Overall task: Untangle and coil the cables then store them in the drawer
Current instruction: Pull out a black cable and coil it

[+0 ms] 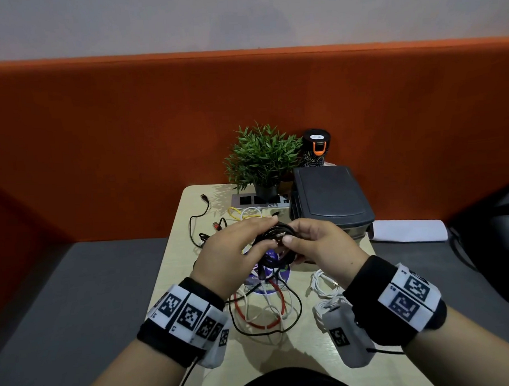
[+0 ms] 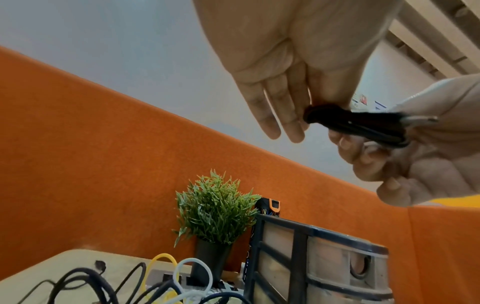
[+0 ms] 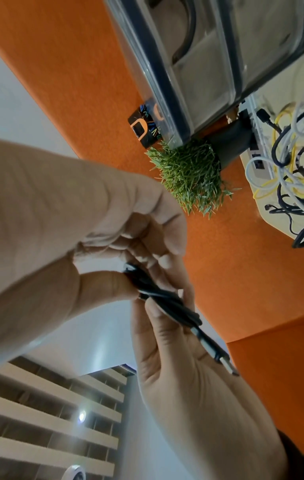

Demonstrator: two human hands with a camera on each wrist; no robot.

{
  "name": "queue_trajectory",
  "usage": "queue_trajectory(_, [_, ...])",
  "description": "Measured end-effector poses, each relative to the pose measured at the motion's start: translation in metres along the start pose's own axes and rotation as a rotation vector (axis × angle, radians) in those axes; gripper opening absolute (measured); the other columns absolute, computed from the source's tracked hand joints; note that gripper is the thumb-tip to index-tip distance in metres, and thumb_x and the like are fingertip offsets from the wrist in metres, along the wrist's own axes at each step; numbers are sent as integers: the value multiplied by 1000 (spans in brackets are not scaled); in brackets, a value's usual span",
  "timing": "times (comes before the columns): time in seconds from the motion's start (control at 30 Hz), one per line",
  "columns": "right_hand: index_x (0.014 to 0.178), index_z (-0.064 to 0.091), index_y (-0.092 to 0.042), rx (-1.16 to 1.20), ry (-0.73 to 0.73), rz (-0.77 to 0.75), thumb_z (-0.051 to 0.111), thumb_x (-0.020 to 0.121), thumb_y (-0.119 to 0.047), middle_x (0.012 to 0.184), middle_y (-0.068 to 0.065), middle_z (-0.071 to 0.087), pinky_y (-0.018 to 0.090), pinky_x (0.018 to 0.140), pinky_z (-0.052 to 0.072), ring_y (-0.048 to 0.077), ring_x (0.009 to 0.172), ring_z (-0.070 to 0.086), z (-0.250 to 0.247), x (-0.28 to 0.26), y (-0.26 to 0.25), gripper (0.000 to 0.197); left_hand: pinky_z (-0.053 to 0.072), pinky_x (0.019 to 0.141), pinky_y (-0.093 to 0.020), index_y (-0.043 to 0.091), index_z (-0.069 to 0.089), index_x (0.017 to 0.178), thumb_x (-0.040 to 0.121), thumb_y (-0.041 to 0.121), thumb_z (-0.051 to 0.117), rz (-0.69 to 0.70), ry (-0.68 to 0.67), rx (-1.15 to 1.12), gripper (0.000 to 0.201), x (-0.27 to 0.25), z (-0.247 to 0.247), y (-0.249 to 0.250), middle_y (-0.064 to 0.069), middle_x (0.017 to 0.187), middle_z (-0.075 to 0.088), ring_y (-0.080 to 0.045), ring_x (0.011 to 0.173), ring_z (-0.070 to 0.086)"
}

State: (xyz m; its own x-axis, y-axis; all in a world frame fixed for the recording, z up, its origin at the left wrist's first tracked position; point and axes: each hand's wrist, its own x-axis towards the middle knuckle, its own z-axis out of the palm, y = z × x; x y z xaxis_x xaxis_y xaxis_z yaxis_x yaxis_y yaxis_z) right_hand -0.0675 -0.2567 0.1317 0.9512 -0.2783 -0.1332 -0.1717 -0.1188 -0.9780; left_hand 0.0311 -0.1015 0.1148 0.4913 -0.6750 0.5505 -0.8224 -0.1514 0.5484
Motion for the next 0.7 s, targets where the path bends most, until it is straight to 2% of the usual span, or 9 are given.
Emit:
queue_trajectory(0.07, [85,64,-16,25,10,-9,57,93,-8,75,3,69,33,71,47,17,73,64,0,-1,-1,13,47,88,-20,18,65,120,85,38,57,50,2,80,41,0,2,1,5,112,69,-5,104,60])
queue_trajectory(0.17, [83,64,-12,68,9,-10,58,92,-9,75,9,65,39,76,48,23,75,62,0,-3,-3,11,54,77,-28,16,67,117,84,36,56,74,39,186,41,-2,5,3,1,105,72,-11,95,65])
queue_trajectory(0.27, [83,66,-9,123,-23,11,59,91,-11,75,8,63,40,78,47,24,75,60,-1,-4,-3,10,54,67,-27,14,70,111,83,34,56,99,86,243,37,-4,6,4,2,96,74,-15,83,69])
queue_trajectory(0.33, [80,67,-11,161,-54,28,60,89,-12,74,6,64,41,77,43,26,75,57,-1,-5,-3,12,47,64,-27,11,72,105,82,32,56,157,112,325,35,-5,7,5,1,86,74,-18,70,68])
queue_trajectory(0.43, [81,66,-9,201,-69,46,59,90,-10,71,3,65,32,72,47,17,66,61,-1,-5,-5,12,41,61,-25,9,73,102,84,30,55,206,121,386,32,-6,8,6,1,79,73,-19,61,64])
queue_trajectory(0.57, [92,66,-3,80,-15,2,58,92,-10,73,2,62,17,60,45,6,62,58,1,-6,-5,11,52,62,-28,10,72,106,86,29,54,151,88,302,32,-4,7,3,0,88,74,-16,72,68])
queue_trajectory(0.63, [96,67,-3,22,4,-35,59,91,-7,74,3,62,12,57,44,1,60,56,1,-5,-6,10,53,70,-22,12,71,107,85,30,55,70,102,176,33,-2,7,7,1,93,74,-10,81,67])
queue_trajectory(0.7, [93,68,-9,1,27,-45,60,90,-4,74,4,62,12,57,44,1,60,56,0,-3,-5,9,51,73,-14,12,72,106,85,29,56,24,140,82,32,-1,5,9,0,91,74,-7,83,64])
